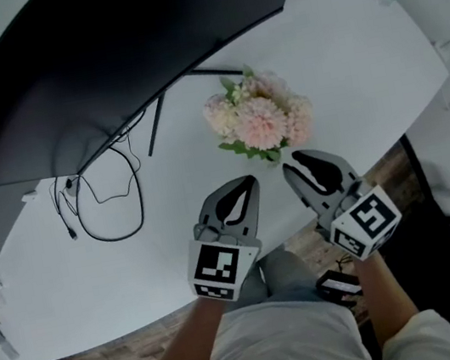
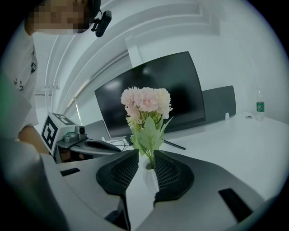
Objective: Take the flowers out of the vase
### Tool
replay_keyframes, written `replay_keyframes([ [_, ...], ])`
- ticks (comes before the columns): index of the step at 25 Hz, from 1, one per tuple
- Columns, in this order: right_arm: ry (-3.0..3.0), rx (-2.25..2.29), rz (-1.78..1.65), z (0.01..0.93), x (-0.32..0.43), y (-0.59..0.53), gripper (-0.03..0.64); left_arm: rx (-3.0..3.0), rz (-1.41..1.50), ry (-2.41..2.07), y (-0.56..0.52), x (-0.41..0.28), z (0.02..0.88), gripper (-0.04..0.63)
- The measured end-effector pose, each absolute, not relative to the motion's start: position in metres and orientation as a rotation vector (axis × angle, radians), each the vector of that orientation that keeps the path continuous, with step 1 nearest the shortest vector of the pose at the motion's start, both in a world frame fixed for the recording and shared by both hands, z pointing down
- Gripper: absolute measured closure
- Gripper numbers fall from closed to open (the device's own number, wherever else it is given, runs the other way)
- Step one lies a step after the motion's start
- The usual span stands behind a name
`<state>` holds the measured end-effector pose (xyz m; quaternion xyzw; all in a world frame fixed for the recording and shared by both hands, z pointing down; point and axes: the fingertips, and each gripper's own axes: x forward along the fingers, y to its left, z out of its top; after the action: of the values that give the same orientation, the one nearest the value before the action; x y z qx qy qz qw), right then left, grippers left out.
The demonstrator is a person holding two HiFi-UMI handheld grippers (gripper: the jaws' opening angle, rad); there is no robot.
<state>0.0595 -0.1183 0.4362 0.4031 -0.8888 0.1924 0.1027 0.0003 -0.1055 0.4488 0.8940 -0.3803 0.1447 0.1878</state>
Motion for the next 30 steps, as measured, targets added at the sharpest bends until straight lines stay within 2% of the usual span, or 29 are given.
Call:
replay_keyframes([
  [3, -2.623, 1.177, 0.570, 0.440, 0.057, -0.124, 0.498, 2.517, 0.426, -1.047, -0.108, 0.003, 0.458, 0.584],
  [8, -2.627, 1.150, 0.552, 0.445, 0.051, -0.136, 0.477, 2.547, 0.505, -1.021, -0.111, 0.005, 0.475, 0.535],
  [18, -2.638, 1.091, 0.560, 0.455, 0.041, -0.148, 0.439, 2.583, 0.564, -0.877, -0.117, 0.023, 0.501, 0.376],
  [23, -2.664, 1.064, 0.606, 0.461, 0.036, -0.152, 0.439, 2.615, 0.570, -0.836, -0.127, 0.033, 0.507, 0.343],
  [30, -2.686, 1.081, 0.635, 0.463, 0.035, -0.156, 0.439, 2.667, 0.596, -0.794, -0.138, 0.048, 0.506, 0.330],
])
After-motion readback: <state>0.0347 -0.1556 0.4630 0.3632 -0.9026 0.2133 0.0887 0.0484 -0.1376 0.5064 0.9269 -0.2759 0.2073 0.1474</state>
